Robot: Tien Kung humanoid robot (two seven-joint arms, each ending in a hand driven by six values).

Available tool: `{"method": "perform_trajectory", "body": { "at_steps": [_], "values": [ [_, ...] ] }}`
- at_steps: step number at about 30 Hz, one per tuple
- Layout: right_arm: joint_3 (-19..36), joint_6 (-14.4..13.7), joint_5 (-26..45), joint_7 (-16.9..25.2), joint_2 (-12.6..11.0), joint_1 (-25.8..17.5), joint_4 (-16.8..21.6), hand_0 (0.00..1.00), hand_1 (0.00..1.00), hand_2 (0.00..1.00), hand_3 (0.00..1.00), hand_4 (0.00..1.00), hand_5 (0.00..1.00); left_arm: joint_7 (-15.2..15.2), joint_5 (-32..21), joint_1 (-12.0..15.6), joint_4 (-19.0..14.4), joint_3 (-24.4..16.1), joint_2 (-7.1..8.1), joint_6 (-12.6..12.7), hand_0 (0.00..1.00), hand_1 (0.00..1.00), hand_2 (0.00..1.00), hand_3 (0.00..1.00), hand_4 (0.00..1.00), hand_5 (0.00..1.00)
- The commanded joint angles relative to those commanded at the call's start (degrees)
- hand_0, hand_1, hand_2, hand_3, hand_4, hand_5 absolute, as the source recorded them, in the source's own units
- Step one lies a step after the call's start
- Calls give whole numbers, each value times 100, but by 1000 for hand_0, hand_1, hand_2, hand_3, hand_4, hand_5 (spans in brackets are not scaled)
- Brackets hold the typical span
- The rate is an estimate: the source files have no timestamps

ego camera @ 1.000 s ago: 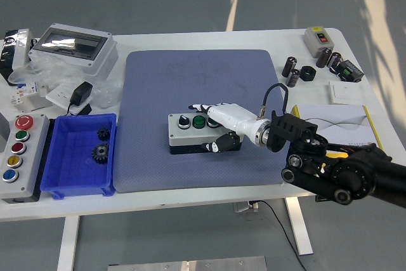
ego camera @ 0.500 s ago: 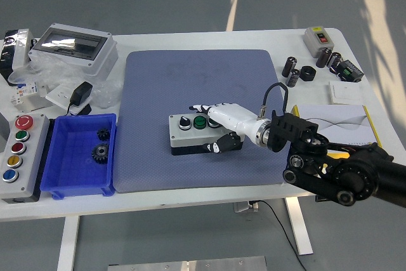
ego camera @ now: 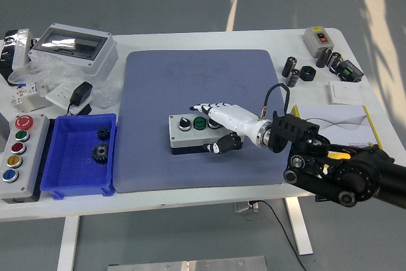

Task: Pick up the button,place it on the desk,press the button,press the button

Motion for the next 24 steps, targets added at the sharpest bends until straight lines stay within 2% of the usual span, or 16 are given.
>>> {"method": "perform_trajectory", "body": {
  "at_steps": [7, 9, 12, 15, 17, 20, 23, 24],
  "values": [
    [212, 200, 297, 24, -204, -15, 318, 998, 998, 998, 998, 764, 95, -53, -5, -5, 0, -12, 6, -74, 626, 568, 538, 604, 604, 146],
    [335, 265, 353, 25, -327, -52, 497, 998, 998, 998, 998, 764, 95, -68, -9, -8, 0, -13, 6, -88, 626, 568, 538, 604, 604, 146],
    [631, 302, 471, -41, -613, -144, 849, 998, 998, 998, 998, 765, 89, -78, -13, -6, 0, -21, 2, -89, 627, 565, 536, 604, 604, 137],
    [972, 215, 330, -382, -942, -271, 1216, 998, 998, 998, 998, 765, 89, -67, -20, 1, 0, -20, -2, -68, 627, 565, 536, 604, 604, 137],
    [1195, 409, 189, -667, -1144, -335, 1440, 998, 998, 998, 998, 765, 89, -58, -18, 4, 0, -26, -4, -53, 627, 565, 536, 604, 604, 137],
    [1545, 878, 99, -1169, -1428, -406, 1796, 998, 998, 998, 998, 778, 100, -52, -11, 5, 0, -37, -8, -37, 627, 563, 536, 603, 607, 127],
    [1881, 1410, 249, -1637, -1574, -433, 2141, 998, 998, 998, 998, 778, 100, -50, -7, 4, 0, -43, -13, -31, 627, 563, 536, 603, 607, 127],
    [1953, 1577, 307, -1772, -1591, -431, 2216, 998, 998, 998, 998, 745, 129, -51, -8, 2, 0, -43, -14, -30, 627, 560, 536, 602, 605, 123]
  ]
}}
